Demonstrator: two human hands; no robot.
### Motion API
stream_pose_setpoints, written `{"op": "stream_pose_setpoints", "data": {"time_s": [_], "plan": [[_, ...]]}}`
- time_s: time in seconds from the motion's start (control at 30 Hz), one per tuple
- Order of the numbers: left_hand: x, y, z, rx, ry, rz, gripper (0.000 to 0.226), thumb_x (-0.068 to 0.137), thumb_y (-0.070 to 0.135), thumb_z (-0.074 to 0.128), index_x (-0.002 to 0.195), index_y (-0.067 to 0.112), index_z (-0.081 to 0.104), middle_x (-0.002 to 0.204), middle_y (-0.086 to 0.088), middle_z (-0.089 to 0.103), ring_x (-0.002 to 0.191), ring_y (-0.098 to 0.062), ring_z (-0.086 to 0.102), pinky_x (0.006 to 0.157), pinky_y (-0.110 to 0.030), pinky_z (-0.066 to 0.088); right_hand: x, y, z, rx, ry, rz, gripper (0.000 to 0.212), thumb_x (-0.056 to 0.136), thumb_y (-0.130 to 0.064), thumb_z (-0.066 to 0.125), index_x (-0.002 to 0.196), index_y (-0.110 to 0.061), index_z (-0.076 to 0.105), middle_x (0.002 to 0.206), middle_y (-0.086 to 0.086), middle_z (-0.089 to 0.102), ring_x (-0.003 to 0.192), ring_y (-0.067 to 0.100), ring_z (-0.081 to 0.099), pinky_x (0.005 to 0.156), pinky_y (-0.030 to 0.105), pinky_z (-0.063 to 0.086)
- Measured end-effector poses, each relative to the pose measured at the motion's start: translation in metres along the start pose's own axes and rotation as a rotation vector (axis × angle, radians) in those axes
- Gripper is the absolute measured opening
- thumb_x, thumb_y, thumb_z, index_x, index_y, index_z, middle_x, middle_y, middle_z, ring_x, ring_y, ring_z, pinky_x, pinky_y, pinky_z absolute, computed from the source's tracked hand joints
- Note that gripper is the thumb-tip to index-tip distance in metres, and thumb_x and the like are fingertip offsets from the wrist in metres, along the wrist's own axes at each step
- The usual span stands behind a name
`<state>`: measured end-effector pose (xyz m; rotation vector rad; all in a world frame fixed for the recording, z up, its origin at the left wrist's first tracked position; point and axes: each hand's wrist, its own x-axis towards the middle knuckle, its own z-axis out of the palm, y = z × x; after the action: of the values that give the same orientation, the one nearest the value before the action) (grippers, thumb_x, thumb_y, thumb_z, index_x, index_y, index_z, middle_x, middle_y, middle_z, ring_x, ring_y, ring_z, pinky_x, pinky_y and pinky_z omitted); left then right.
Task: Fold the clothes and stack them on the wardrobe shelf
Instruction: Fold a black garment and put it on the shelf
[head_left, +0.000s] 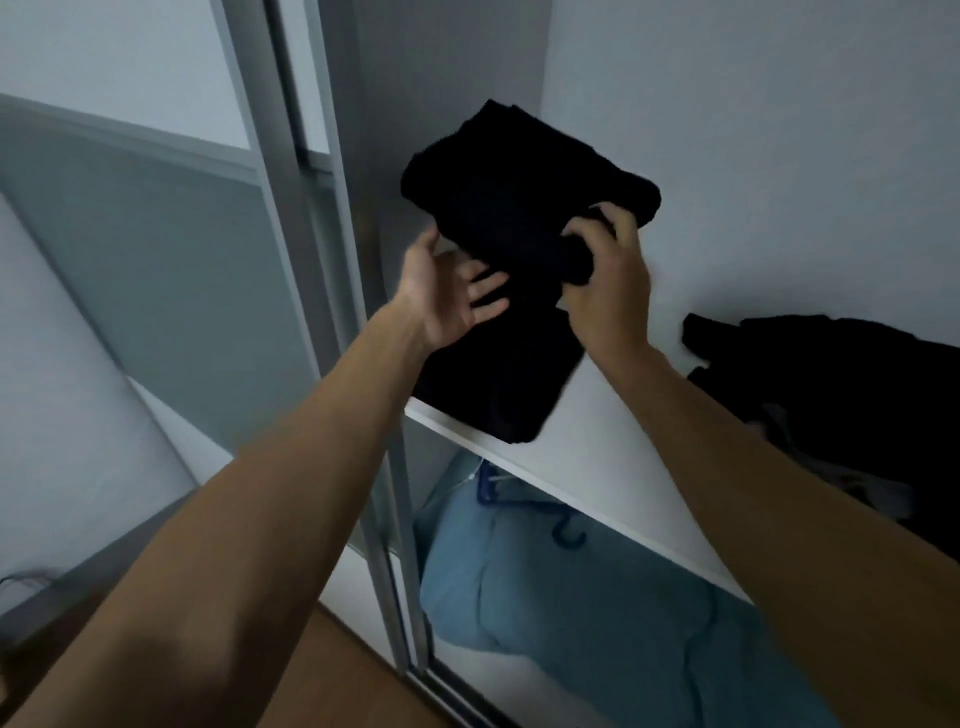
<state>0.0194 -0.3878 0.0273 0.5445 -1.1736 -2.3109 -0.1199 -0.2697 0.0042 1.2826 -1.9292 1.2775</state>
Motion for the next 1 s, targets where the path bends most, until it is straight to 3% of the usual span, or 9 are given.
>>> {"op": "stream_pose_setpoints", "data": {"time_s": [0.17,0.27,0.33,0.43,0.57,0.63,0.73,0.83,1.0], "plan": [[-0.011,-0.08,-0.049,0.065,0.519,-0.13,0.038,0.101,0.031,0.043,0.132,0.011,0.052,0.116,-0.011,0.061,0.096,-0.026,0.061,0.07,-0.037,0.051,-0.088,0.049,0.053,-0.044,-0.61,-0.035,0.049,0.076,0.011,0.071,0.12,-0.01,0.066,0.15,0.011,0.041,0.131,0.031,0.05,0.101,0.043,0.05],[-0.013,-0.102,-0.059,0.354,0.753,0.092,0.042,0.094,0.02,0.055,0.134,0.011,0.044,0.133,-0.01,0.048,0.119,-0.03,0.053,0.095,-0.04,0.05,-0.097,0.053,0.056,-0.04,-0.614,0.017,0.052,0.075,0.0,0.075,0.12,-0.019,0.062,0.151,0.005,0.038,0.133,0.029,0.047,0.092,0.043,0.055],[-0.017,-0.104,-0.053,0.64,0.784,0.395,0.036,0.089,0.013,0.057,0.122,0.018,0.044,0.123,-0.001,0.038,0.117,-0.024,0.045,0.103,-0.034,0.04,-0.094,0.05,0.053,-0.063,-0.674,0.02,0.051,0.076,-0.009,0.067,0.124,-0.027,0.058,0.153,0.0,0.033,0.136,0.026,0.042,0.094,0.037,0.05],[-0.008,-0.096,-0.045,1.2,0.594,0.713,0.032,0.086,0.011,0.053,0.117,0.018,0.053,0.119,-0.003,0.047,0.114,-0.023,0.045,0.098,-0.031,0.033,-0.084,0.049,0.04,0.201,-0.833,0.202,0.054,0.083,-0.002,0.055,0.13,-0.03,0.058,0.156,-0.004,0.028,0.142,0.016,0.033,0.107,0.028,0.036],[0.029,-0.084,-0.053,1.75,0.301,0.319,0.039,0.096,0.027,0.047,0.134,0.021,0.053,0.141,-0.006,0.045,0.132,-0.026,0.038,0.109,-0.041,0.023,-0.061,0.052,0.01,0.394,-0.82,0.427,0.056,0.083,0.015,0.048,0.121,-0.024,0.064,0.147,0.003,0.046,0.13,0.016,0.048,0.102,0.021,0.041],[0.042,-0.084,-0.048,1.765,0.263,0.265,0.038,0.096,0.028,0.048,0.132,0.021,0.054,0.14,-0.007,0.045,0.13,-0.028,0.04,0.11,-0.044,0.023,-0.057,0.057,-0.009,0.413,-0.735,0.533,0.049,0.088,0.015,0.048,0.117,-0.021,0.066,0.14,0.012,0.057,0.117,0.025,0.06,0.095,0.024,0.049],[0.061,-0.093,-0.012,1.594,0.173,0.504,0.03,0.091,0.02,0.053,0.119,0.019,0.061,0.131,-0.005,0.051,0.121,-0.026,0.047,0.104,-0.041,0.029,-0.057,0.073,-0.046,0.321,-0.634,0.646,0.045,0.094,0.01,0.048,0.108,-0.027,0.069,0.126,0.006,0.068,0.109,0.025,0.067,0.095,0.037,0.052],[0.074,-0.118,0.04,1.413,-0.041,0.643,0.024,0.087,0.017,0.055,0.109,0.019,0.063,0.124,-0.002,0.056,0.112,-0.023,0.053,0.097,-0.037,0.034,-0.063,0.09,-0.087,0.25,-0.447,0.729,0.042,0.095,0.009,0.049,0.097,-0.026,0.071,0.112,0.001,0.071,0.094,0.007,0.07,0.089,0.024,0.055],[0.1,-0.183,0.103,1.385,-0.387,0.514,0.029,0.09,0.022,0.057,0.119,0.019,0.059,0.131,-0.005,0.052,0.117,-0.027,0.053,0.101,-0.043,0.042,-0.09,0.122,-0.167,-0.037,-0.093,0.853,0.028,0.094,0.001,0.058,0.092,-0.022,0.074,0.097,-0.005,0.073,0.098,0.01,0.068,0.092,0.026,0.053]]}}
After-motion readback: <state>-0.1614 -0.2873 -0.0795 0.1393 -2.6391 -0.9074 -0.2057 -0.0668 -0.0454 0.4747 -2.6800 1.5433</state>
